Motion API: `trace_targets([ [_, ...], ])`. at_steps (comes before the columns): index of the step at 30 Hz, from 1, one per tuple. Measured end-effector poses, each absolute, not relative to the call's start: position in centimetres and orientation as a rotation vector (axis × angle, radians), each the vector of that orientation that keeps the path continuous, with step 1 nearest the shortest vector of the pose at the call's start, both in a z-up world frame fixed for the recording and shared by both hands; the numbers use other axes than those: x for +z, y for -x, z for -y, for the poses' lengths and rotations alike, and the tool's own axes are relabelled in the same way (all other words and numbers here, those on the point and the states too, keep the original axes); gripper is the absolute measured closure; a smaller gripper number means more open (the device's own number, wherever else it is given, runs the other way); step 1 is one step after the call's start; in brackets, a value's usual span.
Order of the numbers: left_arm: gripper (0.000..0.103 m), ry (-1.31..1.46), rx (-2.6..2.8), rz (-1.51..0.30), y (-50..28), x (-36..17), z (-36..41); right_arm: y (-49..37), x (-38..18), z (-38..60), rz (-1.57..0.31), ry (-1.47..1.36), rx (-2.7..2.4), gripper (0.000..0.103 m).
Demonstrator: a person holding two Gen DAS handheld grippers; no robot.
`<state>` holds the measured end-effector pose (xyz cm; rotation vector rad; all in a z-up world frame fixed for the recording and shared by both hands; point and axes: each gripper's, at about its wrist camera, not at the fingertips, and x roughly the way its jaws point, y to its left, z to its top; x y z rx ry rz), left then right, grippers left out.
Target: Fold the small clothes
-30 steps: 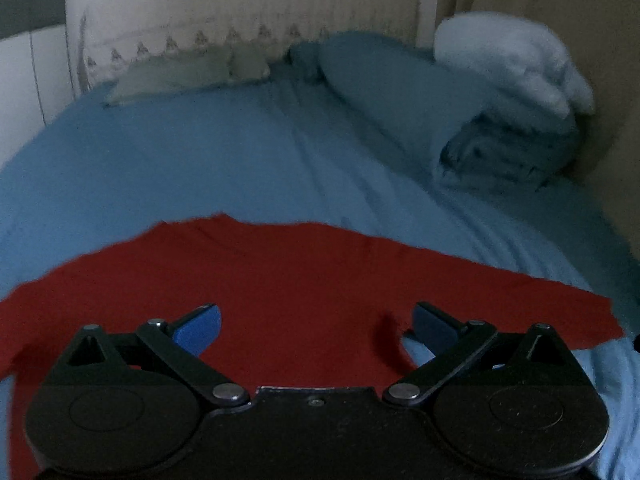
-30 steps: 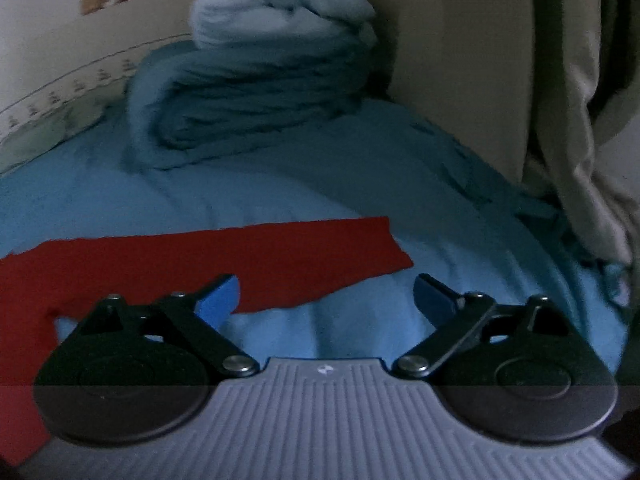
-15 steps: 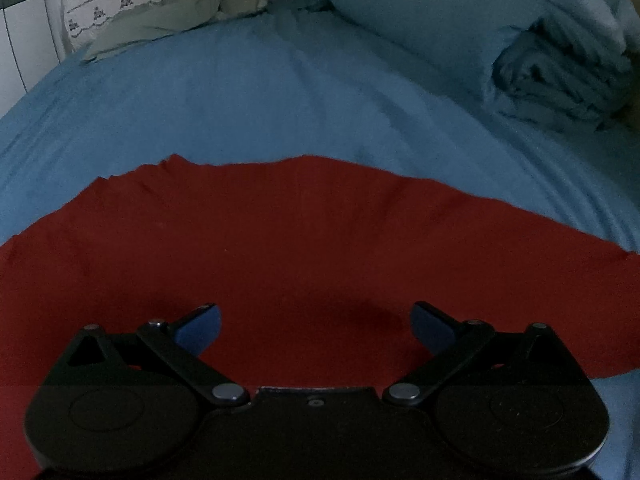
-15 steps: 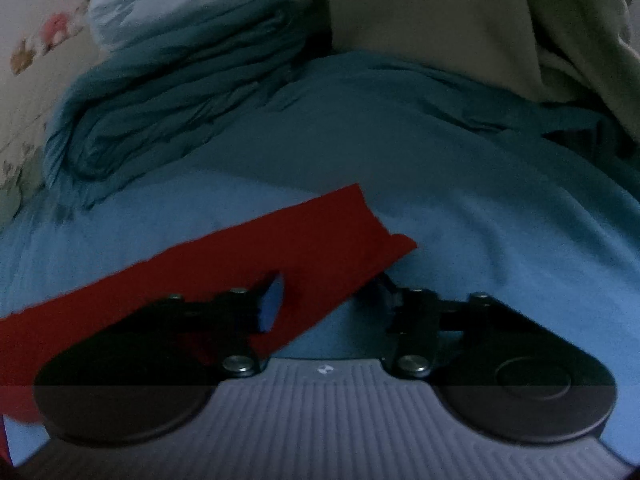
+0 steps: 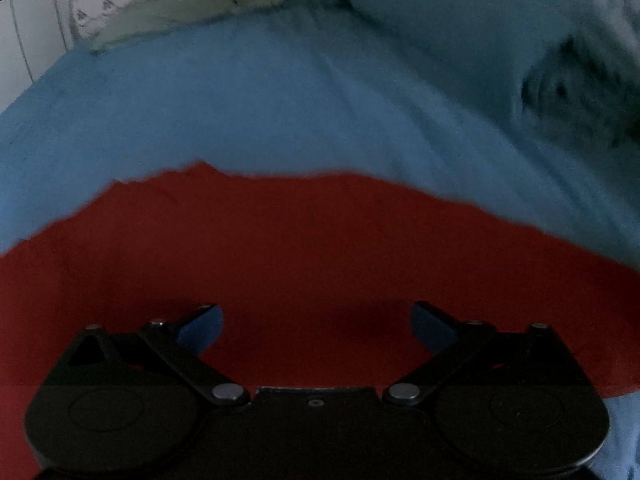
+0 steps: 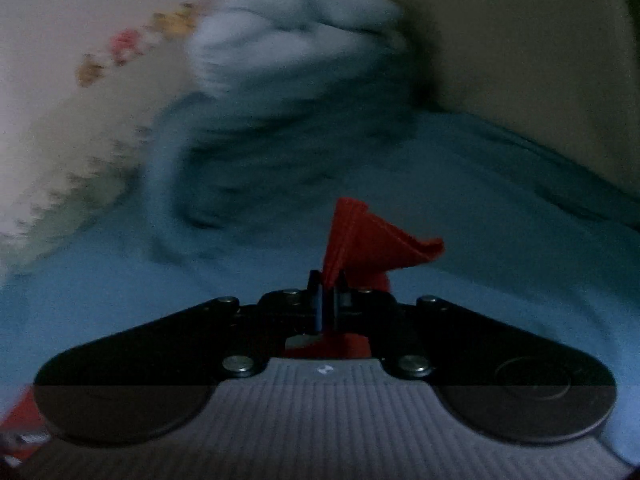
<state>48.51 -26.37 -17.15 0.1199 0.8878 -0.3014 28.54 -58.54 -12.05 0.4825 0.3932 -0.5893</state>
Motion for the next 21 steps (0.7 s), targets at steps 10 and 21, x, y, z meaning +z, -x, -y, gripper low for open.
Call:
trace_targets([
  [10, 0.001, -0.032, -0.129, -0.725, -45.3, -9.6, 5.5, -44.2, -4.5, 34.8, -0.312, -0.420, -0.030, 0.083],
  [21, 0.001, 0.070, 0.020, -0.848, -40.9, -13.6, -9.7, -50.1, -20.3, 9.8, -0.603, -0.216, 0.277, 0.083],
])
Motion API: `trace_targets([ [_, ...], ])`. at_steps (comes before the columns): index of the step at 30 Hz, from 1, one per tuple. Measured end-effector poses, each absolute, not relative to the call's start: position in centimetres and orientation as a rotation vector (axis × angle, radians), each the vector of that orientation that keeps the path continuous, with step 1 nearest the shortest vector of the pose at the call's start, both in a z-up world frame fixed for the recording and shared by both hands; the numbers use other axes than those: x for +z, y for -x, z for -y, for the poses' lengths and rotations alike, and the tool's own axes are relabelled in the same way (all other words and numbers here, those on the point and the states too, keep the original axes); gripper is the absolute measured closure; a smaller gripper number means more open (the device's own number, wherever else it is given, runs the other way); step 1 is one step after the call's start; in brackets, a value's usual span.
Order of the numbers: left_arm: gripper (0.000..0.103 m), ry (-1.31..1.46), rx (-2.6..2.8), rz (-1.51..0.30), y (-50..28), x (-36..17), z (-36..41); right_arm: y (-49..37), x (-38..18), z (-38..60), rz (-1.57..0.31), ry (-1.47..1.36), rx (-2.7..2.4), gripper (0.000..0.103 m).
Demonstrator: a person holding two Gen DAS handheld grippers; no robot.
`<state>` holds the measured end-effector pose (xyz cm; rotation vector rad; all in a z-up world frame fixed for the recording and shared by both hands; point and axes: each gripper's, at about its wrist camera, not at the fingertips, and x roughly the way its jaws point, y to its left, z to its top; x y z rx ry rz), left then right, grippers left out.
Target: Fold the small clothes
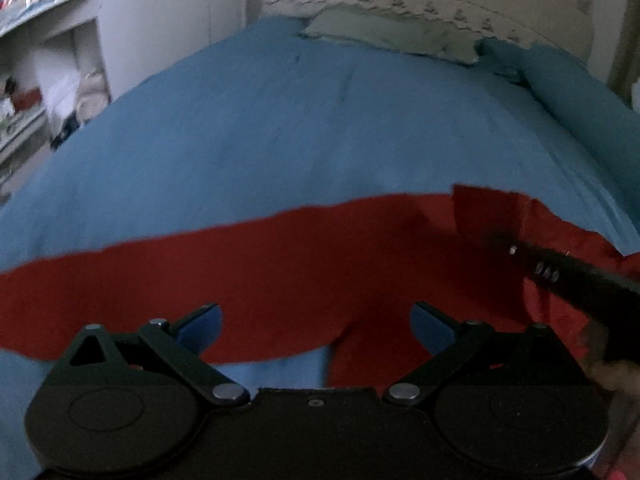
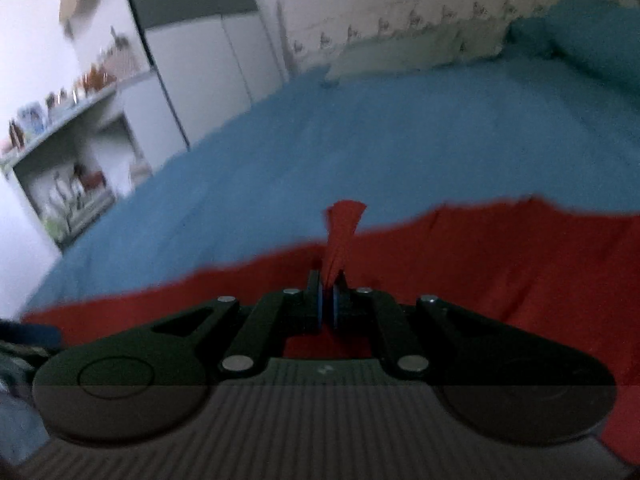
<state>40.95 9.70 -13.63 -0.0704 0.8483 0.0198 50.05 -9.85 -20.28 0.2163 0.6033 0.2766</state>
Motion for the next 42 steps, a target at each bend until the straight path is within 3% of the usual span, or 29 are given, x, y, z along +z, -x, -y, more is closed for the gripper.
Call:
trace_targets([
  [9, 0.001, 0.114, -0.012, -0.825, -40.8, -14.1, -10.7, -48.7, -23.0, 7.9, -0.589, -0.116, 0.334, 0.083],
  [12, 0.001, 0.125, -0.034, -0.830, -41.6, -14.3, -10.4, -48.1, -24.7, 7.1, -0.625, -0.061, 0.359, 0.076],
  [14, 0.001, 0.132, -0.050, -0.832, -42.7, -14.6, -10.0, -47.5, -25.0, 6.9, -0.632, -0.030, 0.375, 0.038],
  [16, 0.001, 0.145, -0.077, -0.832, -43.2, -15.0, -9.3, -45.8, -24.6, 7.3, -0.598, 0.025, 0.385, 0.022],
  [21, 0.007, 0.196, -0.169, -0.841, -44.2, -16.5, -6.7, -41.1, -22.7, 10.7, -0.559, 0.140, 0.381, 0.017],
  [28, 0.043, 0.220, -0.165, -0.846, -46.5, -19.0, -3.3, -36.3, -21.9, 18.5, -0.588, 0.064, 0.301, 0.015],
  [30, 0.073, 0.223, -0.147, -0.838, -46.8, -19.2, -2.9, -35.7, -22.0, 20.2, -0.597, 0.046, 0.266, 0.015],
  [31, 0.099, 0.231, -0.149, -0.845, -47.1, -19.3, -2.7, -35.5, -22.2, 21.0, -0.603, 0.035, 0.248, 0.015],
  [42, 0.099, 0.154, -0.070, -0.679, -45.5, -15.8, -5.3, -34.9, -23.0, 28.3, -0.623, -0.100, 0.052, 0.011],
])
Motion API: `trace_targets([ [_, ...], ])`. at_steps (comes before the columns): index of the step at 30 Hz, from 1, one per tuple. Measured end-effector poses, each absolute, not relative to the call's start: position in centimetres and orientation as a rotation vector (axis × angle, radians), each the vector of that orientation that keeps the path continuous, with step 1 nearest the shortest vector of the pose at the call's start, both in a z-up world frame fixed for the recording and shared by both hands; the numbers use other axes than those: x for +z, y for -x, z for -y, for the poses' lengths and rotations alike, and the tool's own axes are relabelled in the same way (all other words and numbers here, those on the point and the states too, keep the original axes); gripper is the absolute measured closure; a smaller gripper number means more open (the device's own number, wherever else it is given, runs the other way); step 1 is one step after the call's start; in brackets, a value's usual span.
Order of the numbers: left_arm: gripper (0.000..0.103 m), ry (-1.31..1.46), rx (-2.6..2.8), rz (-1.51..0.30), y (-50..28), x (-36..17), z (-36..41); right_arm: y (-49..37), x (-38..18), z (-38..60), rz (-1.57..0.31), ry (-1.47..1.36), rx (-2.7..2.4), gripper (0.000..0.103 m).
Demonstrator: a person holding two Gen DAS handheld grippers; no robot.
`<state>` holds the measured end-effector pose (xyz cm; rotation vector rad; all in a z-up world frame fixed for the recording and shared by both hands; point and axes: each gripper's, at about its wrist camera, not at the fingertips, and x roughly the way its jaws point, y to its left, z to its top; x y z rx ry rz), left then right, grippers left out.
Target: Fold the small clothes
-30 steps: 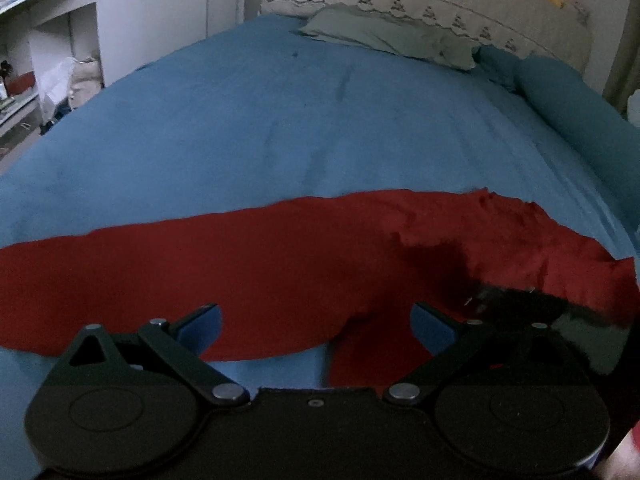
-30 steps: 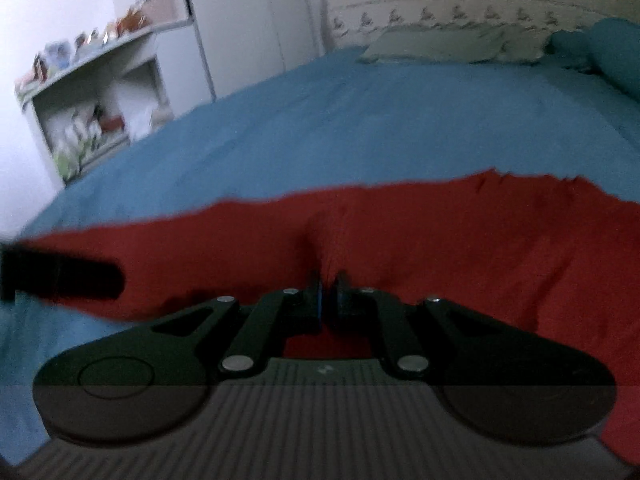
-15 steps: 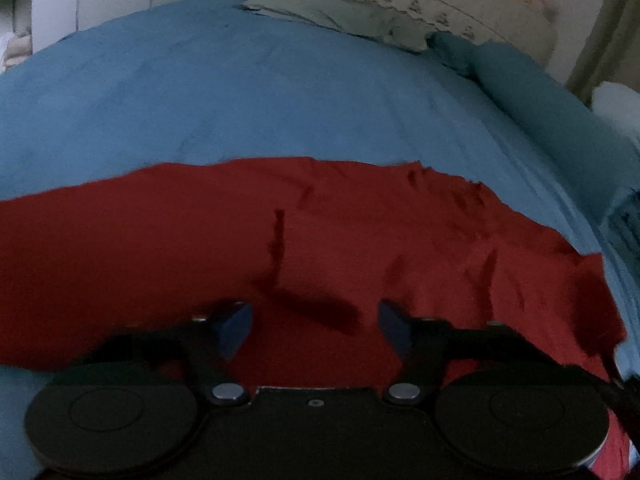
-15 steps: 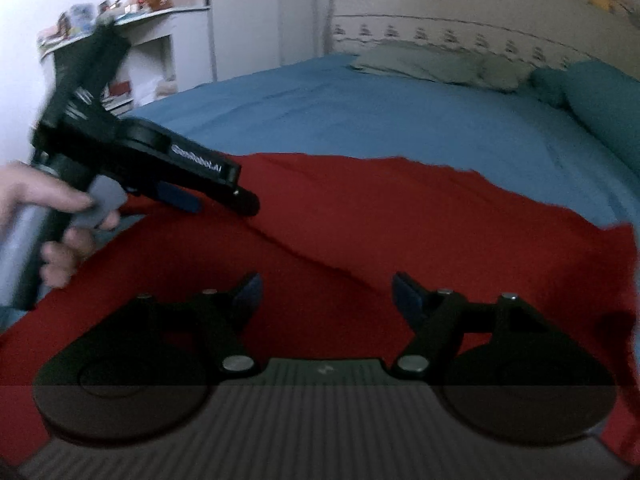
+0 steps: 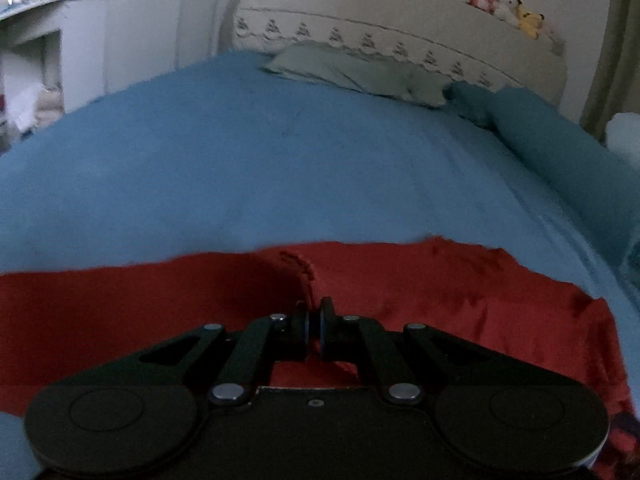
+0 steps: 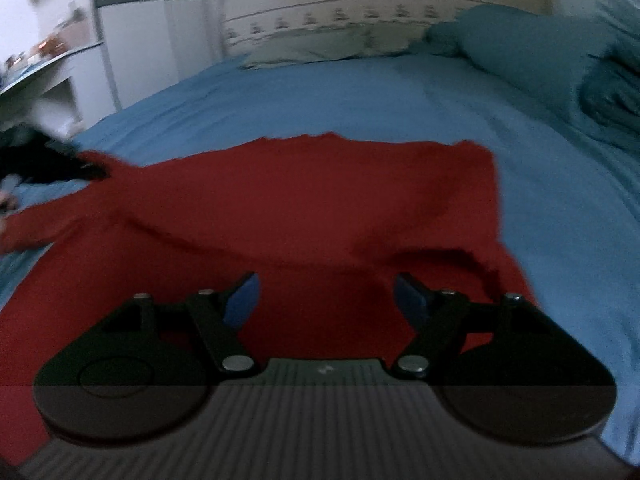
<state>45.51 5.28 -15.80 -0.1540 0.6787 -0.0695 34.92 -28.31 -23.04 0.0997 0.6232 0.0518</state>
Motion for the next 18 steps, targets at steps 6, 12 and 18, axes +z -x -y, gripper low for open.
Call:
trace_targets([
  [6, 0.091, 0.144, -0.056, -0.745, -44.8, -18.7, -6.5, -35.7, -22.4, 30.0, -0.658, -0.170, 0.009, 0.010],
  [12, 0.047, 0.124, -0.092, -0.635, -42.5, -16.1, -6.6, -38.4, -20.8, 29.6, -0.578, -0.110, 0.000, 0.000],
  [18, 0.046, 0.087, -0.224, -0.663, -44.7, -16.7, -4.2, -40.4, -24.0, 30.6, -0.675, -0.075, -0.062, 0.001],
])
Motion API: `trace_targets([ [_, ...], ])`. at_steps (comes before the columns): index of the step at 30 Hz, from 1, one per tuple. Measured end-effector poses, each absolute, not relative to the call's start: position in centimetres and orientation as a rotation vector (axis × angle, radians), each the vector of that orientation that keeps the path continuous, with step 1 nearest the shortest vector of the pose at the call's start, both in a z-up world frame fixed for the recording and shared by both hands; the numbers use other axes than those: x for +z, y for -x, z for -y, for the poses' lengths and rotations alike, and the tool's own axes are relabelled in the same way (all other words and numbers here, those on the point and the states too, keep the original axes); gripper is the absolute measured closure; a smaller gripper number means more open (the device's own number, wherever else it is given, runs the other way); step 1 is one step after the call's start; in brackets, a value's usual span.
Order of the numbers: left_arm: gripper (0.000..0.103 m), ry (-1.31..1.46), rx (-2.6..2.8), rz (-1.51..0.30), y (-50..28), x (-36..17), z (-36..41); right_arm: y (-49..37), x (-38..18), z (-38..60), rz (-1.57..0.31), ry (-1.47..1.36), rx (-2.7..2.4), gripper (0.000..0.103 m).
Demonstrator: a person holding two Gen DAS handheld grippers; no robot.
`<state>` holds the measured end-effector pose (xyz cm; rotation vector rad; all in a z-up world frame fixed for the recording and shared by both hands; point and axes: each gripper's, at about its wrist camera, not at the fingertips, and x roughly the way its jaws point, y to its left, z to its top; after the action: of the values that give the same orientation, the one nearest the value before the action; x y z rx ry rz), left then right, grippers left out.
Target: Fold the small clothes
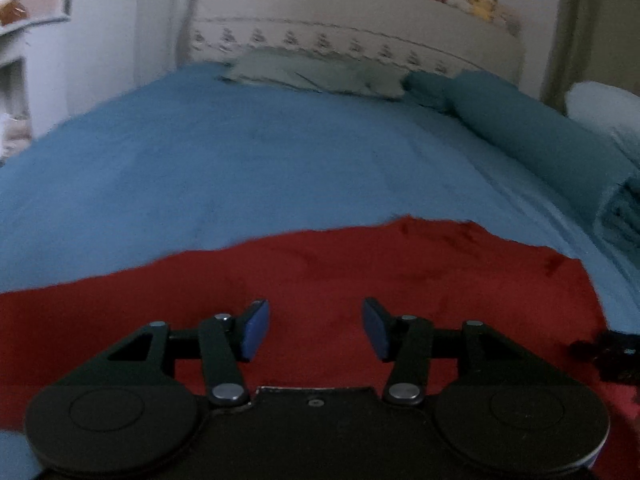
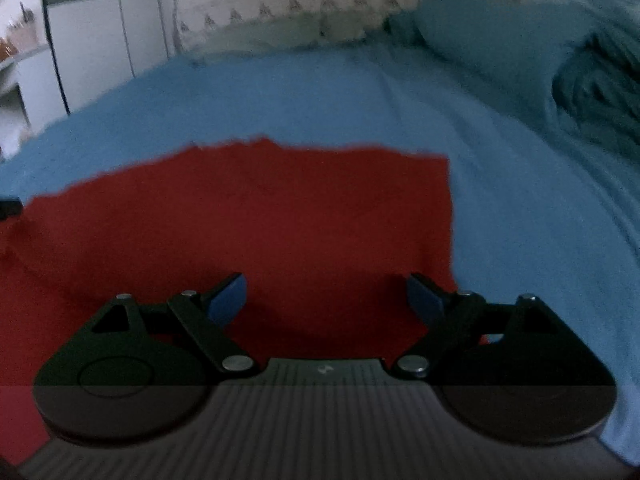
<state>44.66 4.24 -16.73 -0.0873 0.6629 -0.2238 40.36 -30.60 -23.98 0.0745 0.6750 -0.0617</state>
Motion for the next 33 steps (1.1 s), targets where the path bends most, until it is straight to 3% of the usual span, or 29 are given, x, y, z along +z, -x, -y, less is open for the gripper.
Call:
trace_targets([
  [8, 0.046, 0.108, -0.183, -0.760, -47.2, -20.3, -4.9, -39.2, -24.6, 31.7, -0.647, -0.075, -0.042, 0.001],
  [13, 0.046, 0.094, -0.158, -0.755, -46.1, -18.4, -4.2, -39.3, -24.2, 31.3, -0.652, -0.080, -0.059, 0.000],
  [18, 0.045, 0.112, -0.156, -0.663, -42.3, -13.5, -5.6, -36.8, -19.3, 29.8, -0.592, -0.070, -0.053, 0.000],
  [19, 0.043, 0.115, -0.157, -0.643, -41.2, -12.2, -6.1, -36.2, -18.0, 29.3, -0.581, -0.064, -0.050, 0.000],
  [21, 0.027, 0.130, -0.144, -0.612, -38.7, -9.6, -7.5, -34.9, -15.1, 28.2, -0.561, -0.058, -0.037, 0.000],
  [23, 0.000, 0.153, -0.115, -0.574, -36.0, -7.4, -9.4, -33.2, -12.1, 26.7, -0.541, -0.059, -0.010, 0.000],
  [27, 0.000, 0.217, -0.060, -0.529, -31.6, -4.4, -13.9, -30.7, -8.1, 23.2, -0.528, -0.058, 0.053, 0.000],
  [33, 0.000, 0.270, 0.124, -0.548, -27.7, -5.0, -21.9, -28.2, -6.5, 15.5, -0.575, -0.054, 0.158, 0.000],
])
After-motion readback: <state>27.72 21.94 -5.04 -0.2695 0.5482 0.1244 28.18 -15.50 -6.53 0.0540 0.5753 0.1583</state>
